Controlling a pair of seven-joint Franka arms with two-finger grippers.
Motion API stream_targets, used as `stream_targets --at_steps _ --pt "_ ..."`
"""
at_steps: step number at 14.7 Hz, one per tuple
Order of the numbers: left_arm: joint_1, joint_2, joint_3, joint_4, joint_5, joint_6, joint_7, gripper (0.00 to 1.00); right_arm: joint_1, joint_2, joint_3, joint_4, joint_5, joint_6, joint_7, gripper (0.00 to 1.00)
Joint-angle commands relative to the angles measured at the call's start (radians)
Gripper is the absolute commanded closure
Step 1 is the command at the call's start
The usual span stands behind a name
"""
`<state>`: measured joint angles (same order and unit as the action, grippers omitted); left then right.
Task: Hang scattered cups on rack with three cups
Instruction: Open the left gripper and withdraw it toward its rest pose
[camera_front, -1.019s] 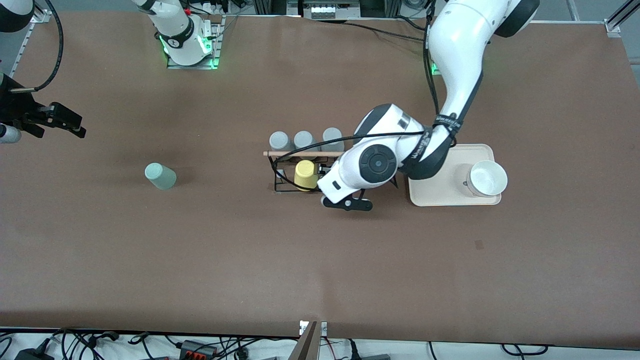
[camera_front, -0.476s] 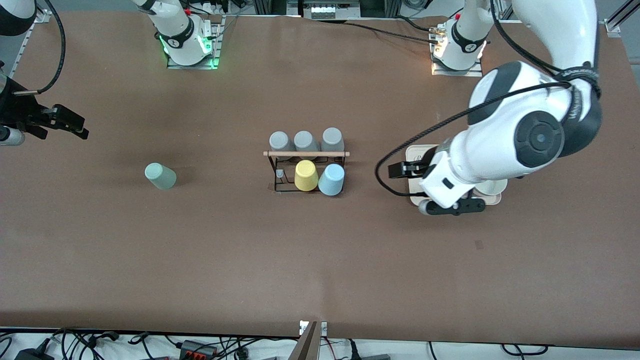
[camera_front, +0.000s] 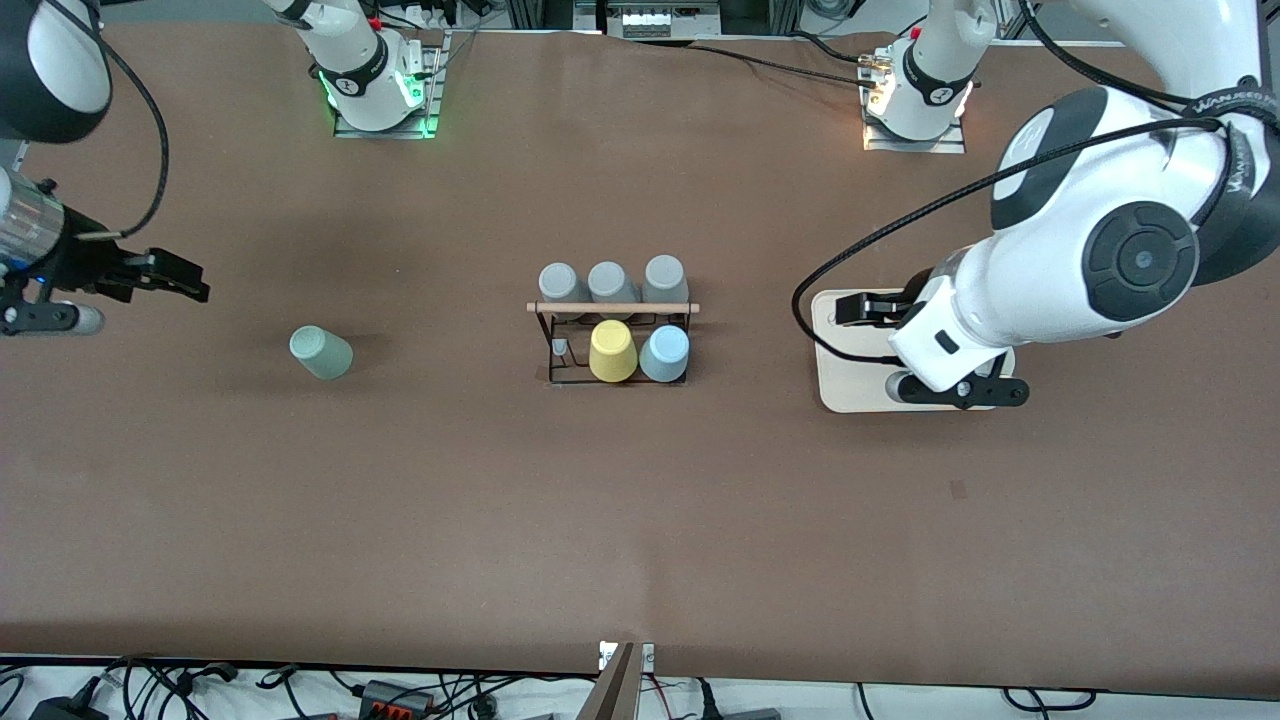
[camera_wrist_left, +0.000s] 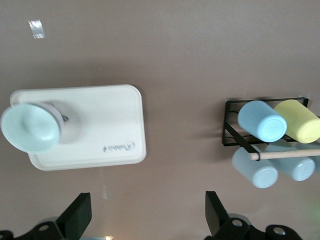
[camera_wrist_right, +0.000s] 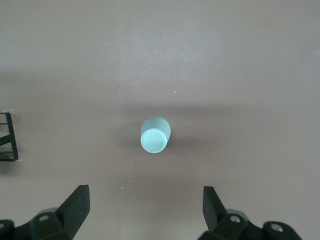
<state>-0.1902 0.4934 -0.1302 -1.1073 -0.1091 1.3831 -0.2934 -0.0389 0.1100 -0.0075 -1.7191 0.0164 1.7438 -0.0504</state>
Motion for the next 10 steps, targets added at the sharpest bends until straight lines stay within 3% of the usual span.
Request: stream_targets --at_steps 1,3,6,10 --pt "0.032 -0.266 0.055 -0.389 0.014 0.167 0.147 0.00 -0.007 0.049 0.001 0.029 0.000 -0.012 -0.015 0.00" --pt "0.086 -0.338 0.066 -0.488 0.020 0.218 0.259 0.00 -0.009 0.057 0.000 0.038 -0.001 -0.010 -0.017 0.00" --pt "0.112 -0.343 0.105 -0.458 0.138 0.220 0.283 0.00 -0.001 0.072 -0.002 0.016 -0.024 0.008 -0.008 0.00" --pt "0.100 -0.378 0.100 -0.440 0.131 0.194 0.203 0.00 0.005 0.088 0.000 -0.088 -0.070 0.118 -0.005 0.00"
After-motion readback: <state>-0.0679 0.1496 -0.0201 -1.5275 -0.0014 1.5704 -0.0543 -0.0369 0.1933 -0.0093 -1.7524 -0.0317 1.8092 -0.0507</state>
